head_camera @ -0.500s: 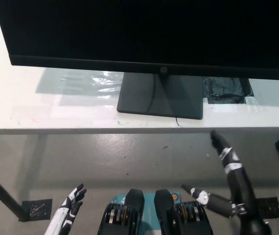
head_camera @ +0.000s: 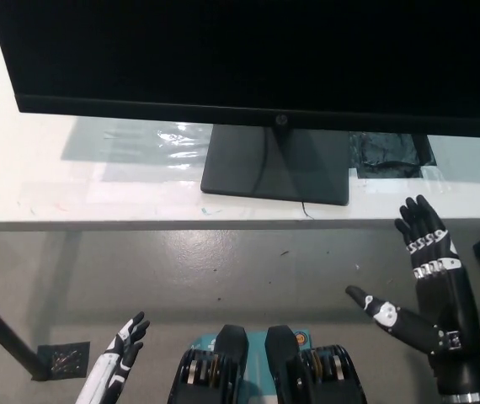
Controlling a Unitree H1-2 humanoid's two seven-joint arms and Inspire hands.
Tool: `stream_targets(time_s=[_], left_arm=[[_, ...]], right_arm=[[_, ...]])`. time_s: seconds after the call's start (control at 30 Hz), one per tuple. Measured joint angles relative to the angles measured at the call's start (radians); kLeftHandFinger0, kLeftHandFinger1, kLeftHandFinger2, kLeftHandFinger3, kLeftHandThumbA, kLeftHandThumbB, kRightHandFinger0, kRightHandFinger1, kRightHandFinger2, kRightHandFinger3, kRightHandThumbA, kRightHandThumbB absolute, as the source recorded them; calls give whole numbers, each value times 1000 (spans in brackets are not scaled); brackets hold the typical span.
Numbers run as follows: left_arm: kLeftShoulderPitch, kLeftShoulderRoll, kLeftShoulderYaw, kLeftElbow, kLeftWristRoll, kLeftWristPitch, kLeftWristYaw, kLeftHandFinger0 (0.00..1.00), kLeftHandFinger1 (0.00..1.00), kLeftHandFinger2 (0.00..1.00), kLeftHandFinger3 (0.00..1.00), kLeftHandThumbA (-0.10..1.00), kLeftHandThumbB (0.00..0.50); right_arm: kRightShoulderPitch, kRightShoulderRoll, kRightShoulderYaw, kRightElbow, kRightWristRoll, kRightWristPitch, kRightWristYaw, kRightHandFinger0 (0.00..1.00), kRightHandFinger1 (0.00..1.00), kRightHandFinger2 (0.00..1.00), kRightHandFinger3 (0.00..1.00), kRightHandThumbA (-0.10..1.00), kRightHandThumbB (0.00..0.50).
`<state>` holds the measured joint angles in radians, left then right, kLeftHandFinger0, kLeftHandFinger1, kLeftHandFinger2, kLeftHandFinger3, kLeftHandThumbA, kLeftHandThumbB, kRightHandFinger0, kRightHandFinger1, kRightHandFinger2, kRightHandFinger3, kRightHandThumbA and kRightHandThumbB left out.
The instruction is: The monitor is being placed at the center of the desk and the robot uses its right hand to grab on the right side of the monitor and tilt the angle of the montior sideways.
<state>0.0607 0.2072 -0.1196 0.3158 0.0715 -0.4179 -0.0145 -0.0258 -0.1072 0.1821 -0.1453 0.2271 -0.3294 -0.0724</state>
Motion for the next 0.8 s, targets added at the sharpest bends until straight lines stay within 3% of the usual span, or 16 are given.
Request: stream_targets(time_s=[0.8], left_arm=[[0,0,0,2,0,1,0,1000,1000,1000,1000,1000,367]], right_arm=[[-208,34,-226,158,487,228,29,1000,1000,1000,1000,1000,348]])
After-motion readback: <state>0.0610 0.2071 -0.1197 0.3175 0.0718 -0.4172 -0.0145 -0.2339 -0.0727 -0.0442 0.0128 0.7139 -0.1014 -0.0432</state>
